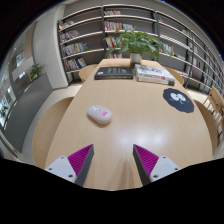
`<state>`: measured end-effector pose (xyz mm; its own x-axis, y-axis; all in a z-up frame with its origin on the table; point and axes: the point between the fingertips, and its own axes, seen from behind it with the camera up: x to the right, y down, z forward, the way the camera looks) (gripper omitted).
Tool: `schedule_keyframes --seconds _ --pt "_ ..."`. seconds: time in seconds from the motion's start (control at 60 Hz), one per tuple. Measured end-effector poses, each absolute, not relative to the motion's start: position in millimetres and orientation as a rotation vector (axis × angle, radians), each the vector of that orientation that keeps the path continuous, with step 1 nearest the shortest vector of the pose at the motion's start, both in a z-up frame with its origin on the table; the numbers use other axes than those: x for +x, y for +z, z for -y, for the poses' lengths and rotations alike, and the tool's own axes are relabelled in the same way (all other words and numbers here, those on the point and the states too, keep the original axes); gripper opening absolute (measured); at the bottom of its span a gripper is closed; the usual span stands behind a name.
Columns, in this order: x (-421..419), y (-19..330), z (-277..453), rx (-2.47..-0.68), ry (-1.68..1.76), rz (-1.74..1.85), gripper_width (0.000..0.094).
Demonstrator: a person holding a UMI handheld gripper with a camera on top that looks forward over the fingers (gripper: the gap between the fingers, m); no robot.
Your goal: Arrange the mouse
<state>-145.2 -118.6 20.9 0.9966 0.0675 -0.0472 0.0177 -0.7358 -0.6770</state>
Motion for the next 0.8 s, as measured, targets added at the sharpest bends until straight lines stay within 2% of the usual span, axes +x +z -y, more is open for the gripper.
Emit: schedule_keyframes --seconds 0.333,0.583,0.683,0.8 --pt "-174.1 -11.5 13.2 -2.414 0.057 0.072 0.0793" --pt "-174.7 -16.7 -46.6 -2.403 0.020 0.053 0.0804" --pt "-168.0 -16.3 -63.3 -2.388 0.004 0.011 0.0777" --pt "-159.9 -15.3 -72.8 -2.367 -0.016 -0.037 0.0652"
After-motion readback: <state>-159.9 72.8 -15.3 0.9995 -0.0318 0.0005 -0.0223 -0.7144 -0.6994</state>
